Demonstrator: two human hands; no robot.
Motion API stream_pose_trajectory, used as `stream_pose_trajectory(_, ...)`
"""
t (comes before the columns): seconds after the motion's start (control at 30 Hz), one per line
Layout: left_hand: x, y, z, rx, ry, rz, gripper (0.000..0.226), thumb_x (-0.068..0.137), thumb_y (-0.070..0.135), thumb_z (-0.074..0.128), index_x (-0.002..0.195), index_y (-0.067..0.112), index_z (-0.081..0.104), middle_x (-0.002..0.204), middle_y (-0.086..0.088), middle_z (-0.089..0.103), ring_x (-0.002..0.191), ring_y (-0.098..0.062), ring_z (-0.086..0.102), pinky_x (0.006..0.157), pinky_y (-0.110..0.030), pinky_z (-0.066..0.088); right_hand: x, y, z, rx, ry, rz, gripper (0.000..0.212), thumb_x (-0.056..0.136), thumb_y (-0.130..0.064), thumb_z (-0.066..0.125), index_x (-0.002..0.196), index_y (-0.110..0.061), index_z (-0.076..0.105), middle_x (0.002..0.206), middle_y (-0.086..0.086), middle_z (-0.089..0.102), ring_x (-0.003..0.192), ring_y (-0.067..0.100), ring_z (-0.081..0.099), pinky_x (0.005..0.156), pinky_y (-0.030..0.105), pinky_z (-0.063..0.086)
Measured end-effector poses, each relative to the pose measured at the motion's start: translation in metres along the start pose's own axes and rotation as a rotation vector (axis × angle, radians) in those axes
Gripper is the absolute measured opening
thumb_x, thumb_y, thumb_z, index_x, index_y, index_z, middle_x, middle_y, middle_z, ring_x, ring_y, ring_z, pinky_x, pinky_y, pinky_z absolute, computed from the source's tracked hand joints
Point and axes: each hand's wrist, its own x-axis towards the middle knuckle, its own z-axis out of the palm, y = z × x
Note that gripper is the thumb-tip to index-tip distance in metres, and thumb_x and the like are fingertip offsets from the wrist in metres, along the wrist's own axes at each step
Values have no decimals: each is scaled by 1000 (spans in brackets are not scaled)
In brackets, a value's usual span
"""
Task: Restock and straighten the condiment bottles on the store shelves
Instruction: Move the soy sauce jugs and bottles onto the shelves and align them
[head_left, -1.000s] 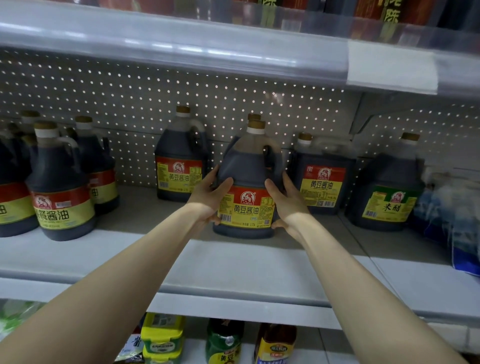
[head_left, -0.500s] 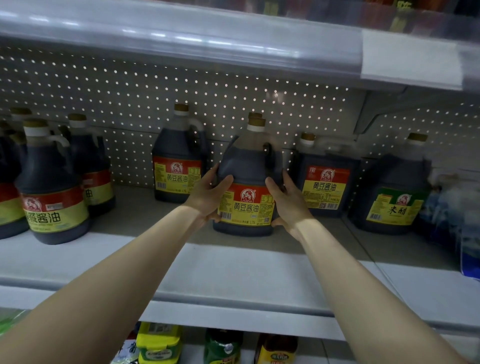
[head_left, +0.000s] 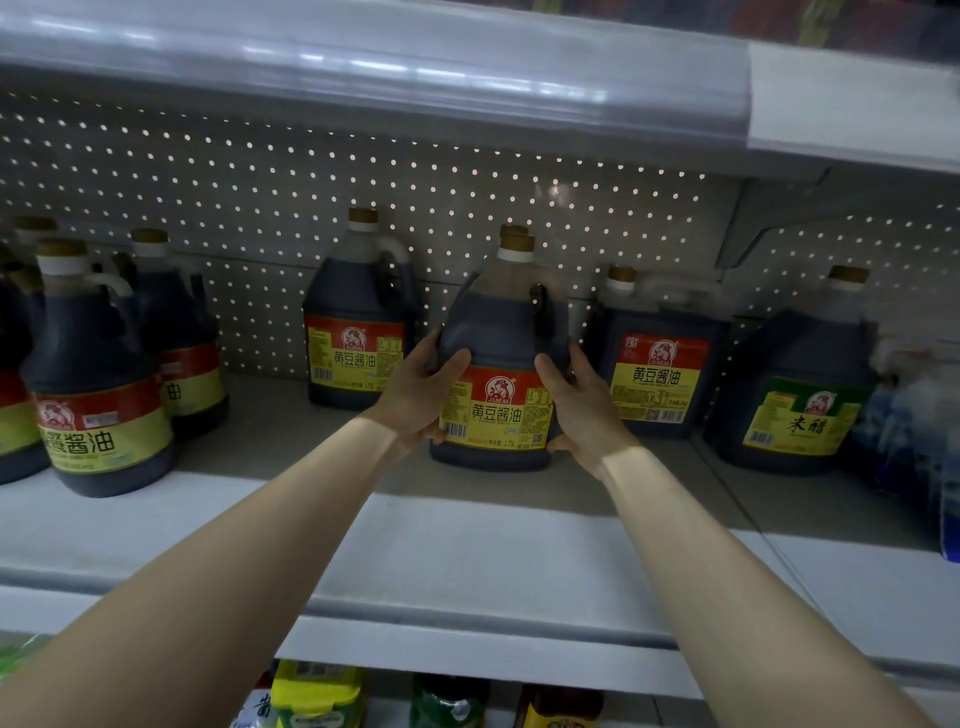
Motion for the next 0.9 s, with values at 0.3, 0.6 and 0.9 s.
stream_pose_trajectory(0.3, 3, 0, -1, 30, -4, 5, 27, 100, 28, 50, 115, 47, 37, 77, 12, 69, 56, -5, 68, 82, -61, 46, 7, 3, 1, 2, 4, 0, 64, 98, -40, 49, 152, -37, 15, 132, -4, 50, 107, 18, 51, 87, 52, 48)
stream_pose_trajectory(0.6, -1, -1, 4, 138, 42, 26, 41, 99, 32, 50, 139, 38, 38, 109, 1, 69, 93, -23, 68, 84, -58, 54, -2, -5, 5, -27, 18, 28, 64, 100, -40, 47, 153, -37, 11, 143, -1, 44, 116, 23, 52, 84, 47, 47)
stream_pose_trajectory(0.9, -76, 9, -3, 249, 117, 30, 51, 96, 31, 57, 142, 16, 42, 125, 3, 59, 111, -19, 56, 93, -35, 46, -59, -10, 2, -39, 80, -38, 58, 93, -37, 60, 146, -26, 38, 146, 0, 46, 130, 21, 47, 107, 47, 42)
